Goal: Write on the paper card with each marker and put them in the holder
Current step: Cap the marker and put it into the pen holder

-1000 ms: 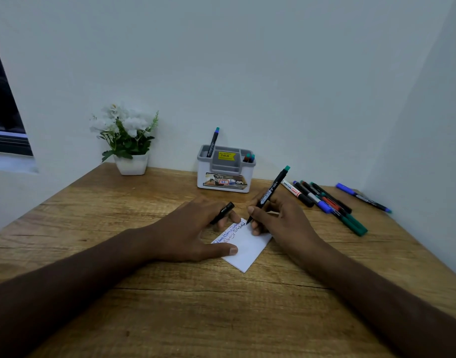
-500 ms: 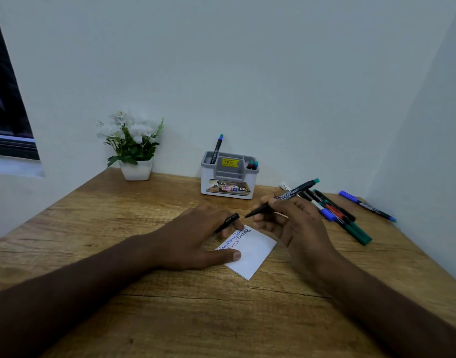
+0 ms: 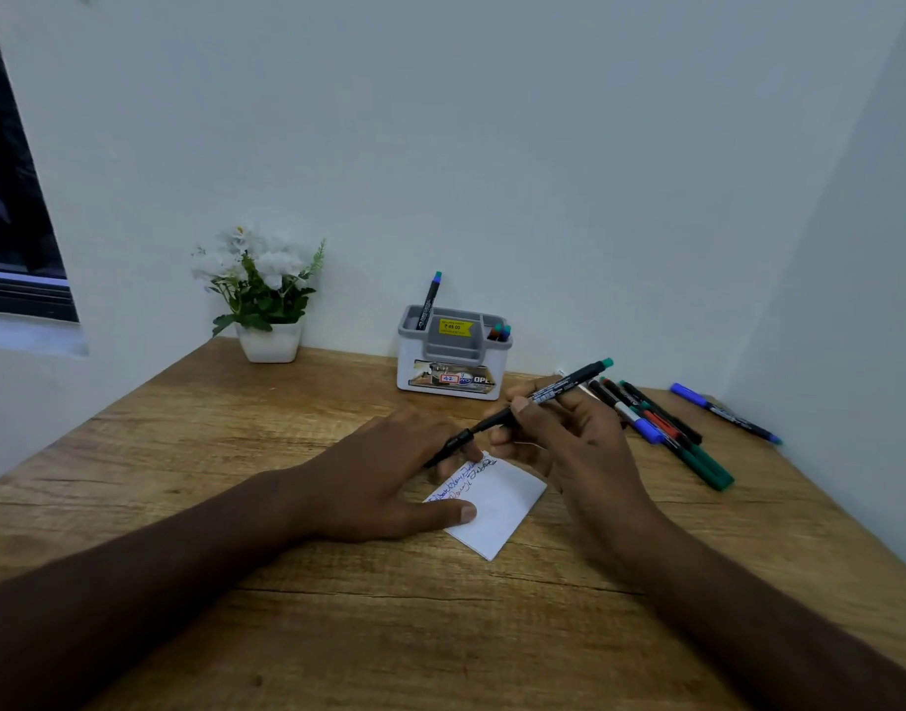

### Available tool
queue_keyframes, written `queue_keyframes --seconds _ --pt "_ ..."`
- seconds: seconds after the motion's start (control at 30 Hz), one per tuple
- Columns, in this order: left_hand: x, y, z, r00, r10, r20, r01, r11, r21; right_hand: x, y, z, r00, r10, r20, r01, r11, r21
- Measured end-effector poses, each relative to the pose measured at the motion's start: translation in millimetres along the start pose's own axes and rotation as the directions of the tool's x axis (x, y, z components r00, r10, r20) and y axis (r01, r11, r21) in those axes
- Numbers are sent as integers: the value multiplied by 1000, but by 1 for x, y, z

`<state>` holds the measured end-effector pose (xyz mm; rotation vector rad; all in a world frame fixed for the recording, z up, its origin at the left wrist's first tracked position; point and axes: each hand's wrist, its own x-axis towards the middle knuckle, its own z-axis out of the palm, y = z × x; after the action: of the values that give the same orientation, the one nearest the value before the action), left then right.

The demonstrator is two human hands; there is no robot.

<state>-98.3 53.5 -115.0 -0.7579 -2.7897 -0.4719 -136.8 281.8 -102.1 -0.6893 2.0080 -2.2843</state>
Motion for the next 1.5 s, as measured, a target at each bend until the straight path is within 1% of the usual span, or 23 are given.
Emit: queue_keyframes --seconds 0.03,0.13,0.2,0.33,0.47,0.57,0.7,0.73,0.8,0.87,0.97,1.03,1.07,1.13,1.2,1.3,1.37,1.4,1.5 --pt "0 1 0 1000 -4 2 4 1000 -2 -1 0 0 1000 2 15 -2 999 -46" --pt "-2 3 -1 1000 -7 11 8 1000 -9 -3 3 2 997 25 71 -4 961 -277" --pt "-4 4 -2 1000 -13 14 13 1000 24 -4 5 4 995 74 64 -46 934 -355" --pt "-4 10 -2 999 -39 -7 39 995 91 -4 6 7 992 103 73 -74 942 -327" --pt "-4 15 -3 998 -55 -36 59 990 130 -3 7 10 991 107 81 -73 938 -338" --pt "-1 19 -2 997 -71 -44 76 988 136 -2 6 12 992 114 54 -90 937 -338" --pt "6 24 4 980 -69 -189 99 983 156 -4 5 12 1000 25 5 -20 880 -475" --pt "8 24 3 974 -67 -214 95 988 124 -4 5 11 1000 8 1 -7 874 -485" --pt "13 18 0 958 -74 -277 87 996 36 -5 6 9 999 13 42 9 875 -483" --pt "20 11 -9 901 -112 -419 121 993 -5 -6 7 7 993 61 103 -6 883 -469" --pt "37 -8 -38 755 -214 -620 179 977 -120 -7 9 8 988 86 126 -19 889 -458" --pt "57 -26 -64 669 -251 -699 198 968 -158 -6 11 8 989 78 129 -11 892 -452" --pt "68 -35 -76 646 -270 -714 239 960 -148 -5 11 7 988 76 134 -7 891 -453" --pt "88 -53 -92 625 -350 -698 367 921 -134 -5 9 5 986 79 150 -3 892 -452" --pt "105 -67 -93 642 -435 -631 467 875 -127 -6 8 4 984 82 160 0 890 -455" --pt "120 -81 -85 687 -539 -488 544 826 -147 -5 8 4 983 90 162 -3 882 -472" --pt "124 -84 -81 699 -604 -382 599 787 -148 -5 9 5 983 93 161 -5 878 -479" --pt "126 -85 -79 694 -628 -353 616 771 -161 -5 8 5 982 93 162 -3 874 -485" --pt "127 -85 -80 677 -649 -345 628 755 -188 -4 7 4 981 94 169 4 865 -503"
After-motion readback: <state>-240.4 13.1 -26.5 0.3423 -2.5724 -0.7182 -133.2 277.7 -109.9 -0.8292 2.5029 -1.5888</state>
